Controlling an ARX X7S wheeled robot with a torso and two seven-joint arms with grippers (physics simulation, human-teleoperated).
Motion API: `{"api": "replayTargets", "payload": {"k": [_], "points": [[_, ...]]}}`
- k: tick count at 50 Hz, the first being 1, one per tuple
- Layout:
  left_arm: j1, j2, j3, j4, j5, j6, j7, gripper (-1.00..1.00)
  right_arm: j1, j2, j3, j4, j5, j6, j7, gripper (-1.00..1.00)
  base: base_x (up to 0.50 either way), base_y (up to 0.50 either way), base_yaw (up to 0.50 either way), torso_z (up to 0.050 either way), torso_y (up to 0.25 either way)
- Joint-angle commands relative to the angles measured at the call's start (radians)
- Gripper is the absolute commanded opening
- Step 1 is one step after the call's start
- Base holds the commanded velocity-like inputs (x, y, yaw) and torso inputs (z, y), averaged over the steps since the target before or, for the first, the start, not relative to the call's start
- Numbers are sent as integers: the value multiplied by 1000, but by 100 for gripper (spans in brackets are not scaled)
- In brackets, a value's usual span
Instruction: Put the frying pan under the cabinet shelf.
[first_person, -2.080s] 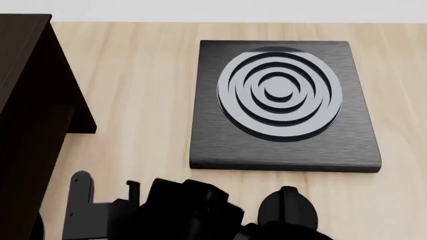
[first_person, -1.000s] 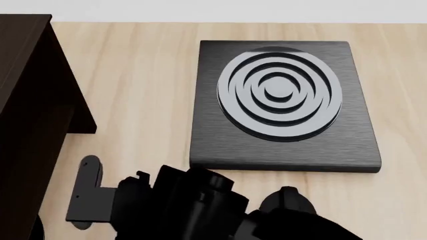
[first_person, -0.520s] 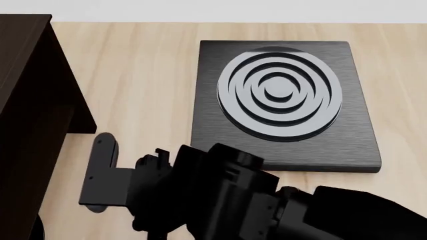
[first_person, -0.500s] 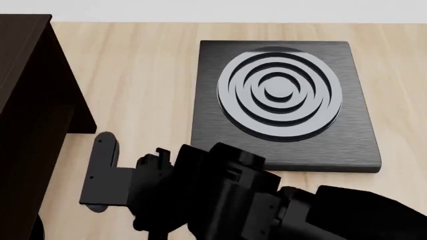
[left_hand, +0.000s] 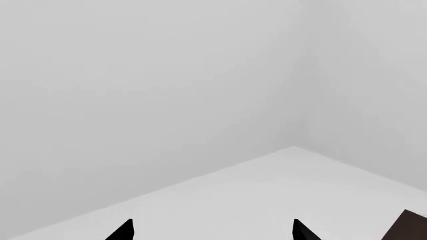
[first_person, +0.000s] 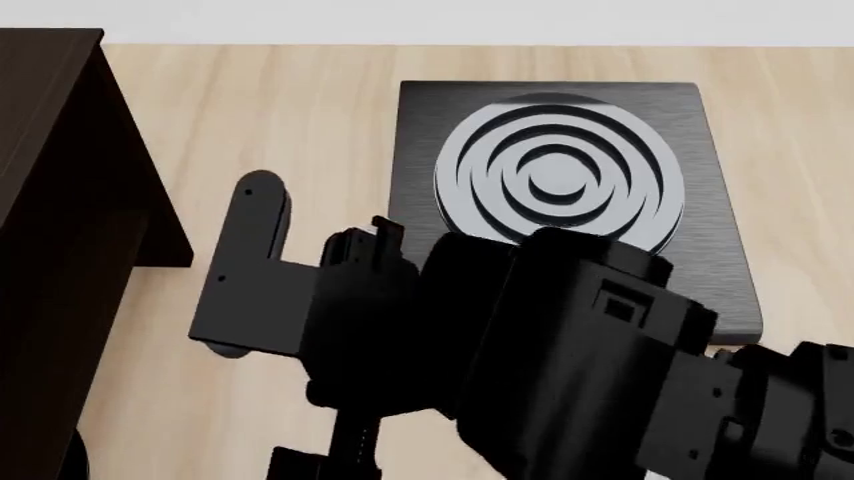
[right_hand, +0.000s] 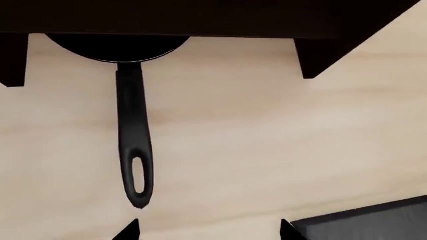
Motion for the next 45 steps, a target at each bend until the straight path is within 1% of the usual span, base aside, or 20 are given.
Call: {"api": "replayTargets", "payload": {"k": [1, 6, 8, 10, 16, 18, 20, 23, 30, 33, 40, 42, 45], "points": [[-28, -39, -3, 11, -72, -11, -41, 100, 52, 73, 100, -92, 71, 68, 86, 100, 0, 0, 0, 0, 0], [-49, -86, 1, 21, -139, -19, -78, 100, 68, 99, 153, -124, 111, 92, 130, 100, 0, 0, 0, 0, 0], [-67, -101, 2, 25, -180, -7, -73, 100, 64, 113, 188, -143, 141, 100, 162, 100, 0, 0, 0, 0, 0], [-81, -116, 12, 20, -221, 1, -76, 100, 70, 125, 193, -170, 150, 118, 183, 100, 0, 0, 0, 0, 0], [-107, -164, 35, 33, -277, 7, -99, 100, 72, 166, 265, -221, 218, 153, 268, 100, 0, 0, 0, 0, 0], [-121, -181, 49, 37, -299, 14, -103, 100, 76, 181, 291, -241, 247, 171, 301, 100, 0, 0, 0, 0, 0], [-148, -208, 78, 48, -326, 28, -78, 100, 76, 197, 315, -264, 278, 188, 338, 100, 0, 0, 0, 0, 0], [-173, -240, 110, 53, -372, 47, -101, 100, 76, 217, 339, -300, 318, 218, 389, 100, 0, 0, 0, 0, 0], [-207, -276, 118, 60, -437, 81, -121, 100, 73, 265, 421, -349, 425, 242, 498, 100, 0, 0, 0, 0, 0], [-216, -282, 119, 57, -460, 93, -105, 100, 80, 277, 434, -367, 451, 258, 534, 100, 0, 0, 0, 0, 0], [-250, -314, 157, 74, -480, 116, -89, 100, 83, 310, 498, -404, 566, 269, 646, 100, 0, 0, 0, 0, 0], [-263, -330, 192, 80, -475, 119, -83, 100, 84, 321, 515, -411, 600, 267, 679, 100, 0, 0, 0, 0, 0], [-272, -330, 215, 81, -475, 127, -75, 100, 83, 336, 530, -426, 646, 269, 723, 100, 0, 0, 0, 0, 0]]}}
